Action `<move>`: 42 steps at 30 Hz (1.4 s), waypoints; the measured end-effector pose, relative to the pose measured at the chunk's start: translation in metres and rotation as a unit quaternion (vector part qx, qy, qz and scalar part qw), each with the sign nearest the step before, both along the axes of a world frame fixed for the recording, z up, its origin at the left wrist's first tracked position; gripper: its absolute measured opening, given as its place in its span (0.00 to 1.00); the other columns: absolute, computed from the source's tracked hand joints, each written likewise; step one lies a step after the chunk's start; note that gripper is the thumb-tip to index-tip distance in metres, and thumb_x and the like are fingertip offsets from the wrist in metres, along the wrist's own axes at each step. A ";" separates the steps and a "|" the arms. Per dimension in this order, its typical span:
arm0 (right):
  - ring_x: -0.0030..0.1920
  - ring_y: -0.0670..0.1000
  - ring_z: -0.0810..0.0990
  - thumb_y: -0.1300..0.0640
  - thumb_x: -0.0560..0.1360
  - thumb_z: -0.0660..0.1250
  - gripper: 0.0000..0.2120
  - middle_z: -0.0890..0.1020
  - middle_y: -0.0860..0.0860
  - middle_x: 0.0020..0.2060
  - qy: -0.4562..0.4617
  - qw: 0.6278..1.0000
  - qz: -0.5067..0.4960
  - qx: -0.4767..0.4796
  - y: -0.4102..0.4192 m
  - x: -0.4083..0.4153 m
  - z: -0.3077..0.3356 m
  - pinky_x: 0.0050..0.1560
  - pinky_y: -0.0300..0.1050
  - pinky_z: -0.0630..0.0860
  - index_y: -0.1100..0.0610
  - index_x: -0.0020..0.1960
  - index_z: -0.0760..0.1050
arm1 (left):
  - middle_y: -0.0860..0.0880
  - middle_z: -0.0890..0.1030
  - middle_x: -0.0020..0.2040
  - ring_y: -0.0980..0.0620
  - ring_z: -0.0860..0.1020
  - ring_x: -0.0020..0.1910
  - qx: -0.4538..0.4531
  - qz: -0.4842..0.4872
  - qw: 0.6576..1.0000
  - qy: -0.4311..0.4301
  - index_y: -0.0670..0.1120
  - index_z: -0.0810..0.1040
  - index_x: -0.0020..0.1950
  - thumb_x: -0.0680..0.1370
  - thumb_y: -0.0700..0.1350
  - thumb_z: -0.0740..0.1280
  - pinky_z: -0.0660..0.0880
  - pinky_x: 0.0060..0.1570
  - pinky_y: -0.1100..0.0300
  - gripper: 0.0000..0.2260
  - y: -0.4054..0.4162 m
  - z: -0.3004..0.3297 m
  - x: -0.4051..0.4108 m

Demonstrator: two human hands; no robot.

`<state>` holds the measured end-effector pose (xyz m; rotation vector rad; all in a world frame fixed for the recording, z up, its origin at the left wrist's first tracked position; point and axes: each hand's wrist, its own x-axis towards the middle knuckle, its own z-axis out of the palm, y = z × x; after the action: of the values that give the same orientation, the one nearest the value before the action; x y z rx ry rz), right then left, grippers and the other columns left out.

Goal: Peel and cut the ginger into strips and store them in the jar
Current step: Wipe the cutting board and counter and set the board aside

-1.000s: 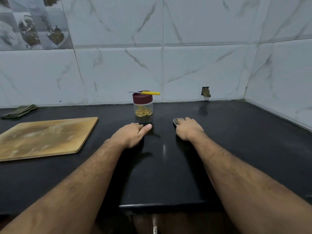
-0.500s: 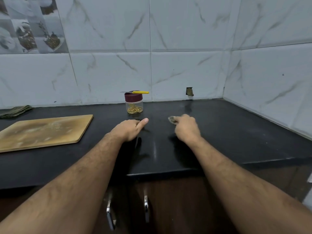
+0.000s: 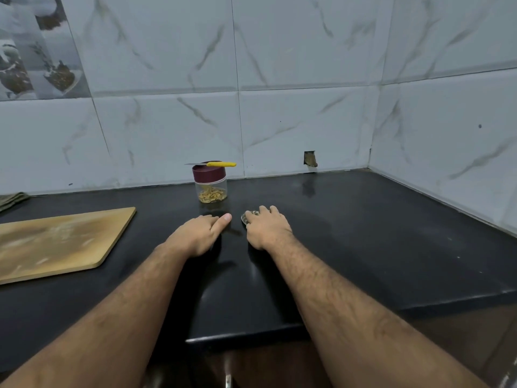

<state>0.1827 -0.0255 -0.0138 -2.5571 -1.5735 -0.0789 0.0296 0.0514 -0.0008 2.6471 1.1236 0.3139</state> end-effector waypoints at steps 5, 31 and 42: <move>0.77 0.61 0.51 0.52 0.81 0.51 0.25 0.58 0.55 0.77 0.012 1.000 0.004 -0.008 0.052 0.024 0.004 0.74 0.57 0.56 0.47 0.78 0.57 | 0.49 0.66 0.76 0.49 0.61 0.77 0.005 -0.004 1.000 0.011 0.50 0.68 0.75 0.82 0.64 0.45 0.58 0.74 0.51 0.30 0.037 -0.009 0.024; 0.67 0.59 0.68 0.57 0.79 0.54 0.23 0.69 0.55 0.69 0.072 0.977 -0.197 0.027 -0.075 0.107 0.015 0.64 0.52 0.68 0.55 0.74 0.66 | 0.46 0.67 0.76 0.48 0.60 0.77 0.006 -0.059 0.998 0.001 0.47 0.69 0.75 0.81 0.65 0.44 0.56 0.75 0.50 0.32 -0.015 -0.008 0.061; 0.64 0.58 0.72 0.57 0.78 0.59 0.18 0.76 0.54 0.63 0.055 0.993 -0.066 0.080 -0.071 -0.012 0.014 0.63 0.54 0.73 0.52 0.67 0.75 | 0.45 0.67 0.76 0.45 0.62 0.76 -0.007 -0.037 0.998 -0.051 0.45 0.68 0.75 0.82 0.62 0.45 0.57 0.74 0.52 0.31 -0.040 0.010 0.017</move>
<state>0.1712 -0.0965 0.0003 -2.4918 -1.3037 -0.0743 0.0462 0.0111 0.0094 2.6207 0.9911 0.4205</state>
